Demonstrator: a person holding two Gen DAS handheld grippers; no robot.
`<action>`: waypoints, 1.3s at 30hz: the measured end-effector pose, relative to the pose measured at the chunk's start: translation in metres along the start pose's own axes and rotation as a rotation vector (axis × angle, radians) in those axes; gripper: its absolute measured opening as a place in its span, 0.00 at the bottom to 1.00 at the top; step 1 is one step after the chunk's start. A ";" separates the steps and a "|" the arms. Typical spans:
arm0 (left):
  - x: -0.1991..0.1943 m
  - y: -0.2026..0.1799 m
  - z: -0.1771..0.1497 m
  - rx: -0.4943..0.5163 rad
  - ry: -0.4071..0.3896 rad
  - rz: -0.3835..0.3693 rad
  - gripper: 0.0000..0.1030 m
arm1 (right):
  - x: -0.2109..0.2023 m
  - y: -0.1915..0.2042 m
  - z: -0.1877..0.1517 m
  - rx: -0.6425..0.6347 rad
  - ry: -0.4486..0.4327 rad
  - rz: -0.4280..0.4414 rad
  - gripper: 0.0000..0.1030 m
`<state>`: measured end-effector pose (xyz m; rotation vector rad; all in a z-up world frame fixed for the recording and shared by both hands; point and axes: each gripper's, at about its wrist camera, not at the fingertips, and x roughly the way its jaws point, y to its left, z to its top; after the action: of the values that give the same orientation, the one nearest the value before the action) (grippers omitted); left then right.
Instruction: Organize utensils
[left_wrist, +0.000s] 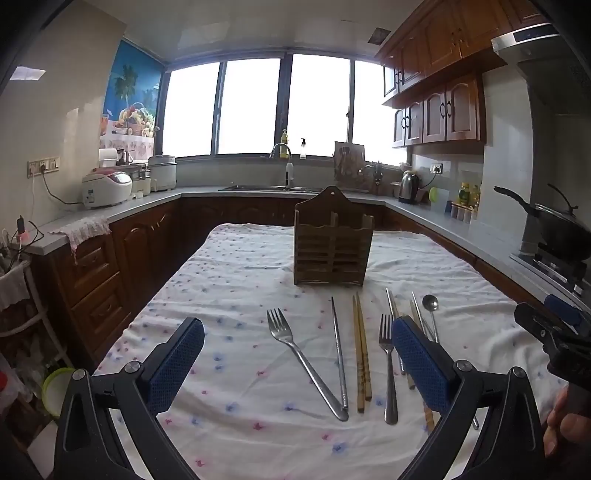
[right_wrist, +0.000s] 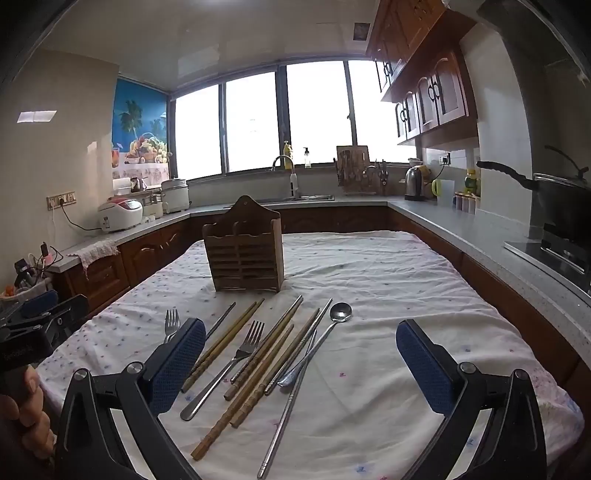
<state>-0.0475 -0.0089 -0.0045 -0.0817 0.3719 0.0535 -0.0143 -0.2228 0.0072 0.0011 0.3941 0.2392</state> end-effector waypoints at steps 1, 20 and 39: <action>0.000 0.000 0.001 0.000 -0.001 0.001 0.99 | -0.001 0.000 0.000 0.000 -0.002 0.000 1.00; 0.004 -0.001 -0.003 0.002 0.000 -0.006 0.99 | -0.004 -0.003 0.001 0.009 -0.007 0.000 1.00; 0.009 -0.002 -0.003 0.003 0.014 -0.013 0.99 | -0.003 -0.001 -0.002 0.006 -0.019 0.001 1.00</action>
<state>-0.0401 -0.0104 -0.0101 -0.0819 0.3853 0.0399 -0.0171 -0.2247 0.0060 0.0094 0.3761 0.2386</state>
